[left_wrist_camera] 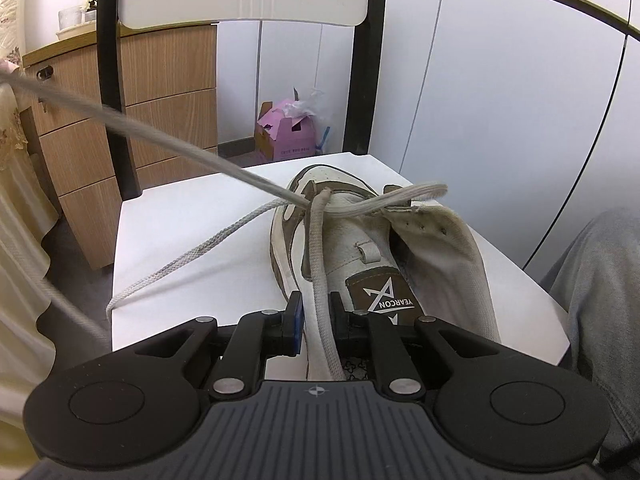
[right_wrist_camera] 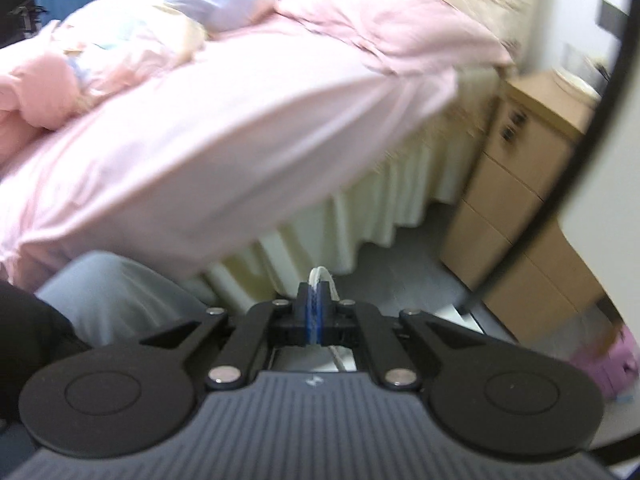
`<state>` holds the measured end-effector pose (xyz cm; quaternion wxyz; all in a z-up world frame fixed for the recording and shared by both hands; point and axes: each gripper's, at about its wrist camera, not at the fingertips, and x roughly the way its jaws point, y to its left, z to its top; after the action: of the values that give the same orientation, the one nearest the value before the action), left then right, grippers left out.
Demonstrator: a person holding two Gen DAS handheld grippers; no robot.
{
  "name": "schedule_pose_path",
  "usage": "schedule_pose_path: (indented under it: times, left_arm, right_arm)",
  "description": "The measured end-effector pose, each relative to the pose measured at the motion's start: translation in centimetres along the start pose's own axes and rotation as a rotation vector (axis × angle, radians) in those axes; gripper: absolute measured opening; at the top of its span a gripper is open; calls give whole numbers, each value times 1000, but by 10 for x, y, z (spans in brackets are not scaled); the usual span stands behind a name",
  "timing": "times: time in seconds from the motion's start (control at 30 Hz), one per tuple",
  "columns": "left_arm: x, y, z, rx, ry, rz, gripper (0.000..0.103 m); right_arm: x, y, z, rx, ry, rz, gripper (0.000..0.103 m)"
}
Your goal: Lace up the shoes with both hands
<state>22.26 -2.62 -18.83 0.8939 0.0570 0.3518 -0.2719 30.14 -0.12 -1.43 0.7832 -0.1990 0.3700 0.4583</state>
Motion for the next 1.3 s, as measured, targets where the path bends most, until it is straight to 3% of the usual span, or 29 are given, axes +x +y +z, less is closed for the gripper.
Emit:
schedule_pose_path:
  times: [0.3,0.53,0.63,0.7,0.73,0.77,0.83,0.97,1.07,1.2,1.3]
  left_arm:
    - [2,-4,2,8,6,0,13]
    - [3,-7,3,11,12,4,13]
    - [4,-7,4,8,14,0,13]
    - [4,-8,4,12,14,1,13]
    - [5,-8,4,14,14,2,13]
    - [5,-9,4,12,14,2,13]
    - [5,-9,4,10,14,2,13]
    - [4,-9,4,15,16,9,13]
    - [4,-9,4,9,17,10,13]
    - [4,-9,5,1,20,15,13]
    - [5,-10,6,-9,23,20,13]
  right_arm:
    - [29,47,47,-48,-2,165,2]
    - [45,59,45,-73,56,175,3]
    - [50,58,44,-84,88,130,8]
    - [49,54,43,-76,99,111,30]
    - [46,53,42,-82,98,95,56]
    - [42,52,41,-87,91,75,75]
    - [32,47,37,-86,83,39,87]
    - [-1,28,21,-51,65,-41,88]
    - [-32,4,-8,68,6,-124,88]
    - [-65,-24,-75,327,-82,-266,88]
    - [-71,-29,-133,445,-94,-390,88]
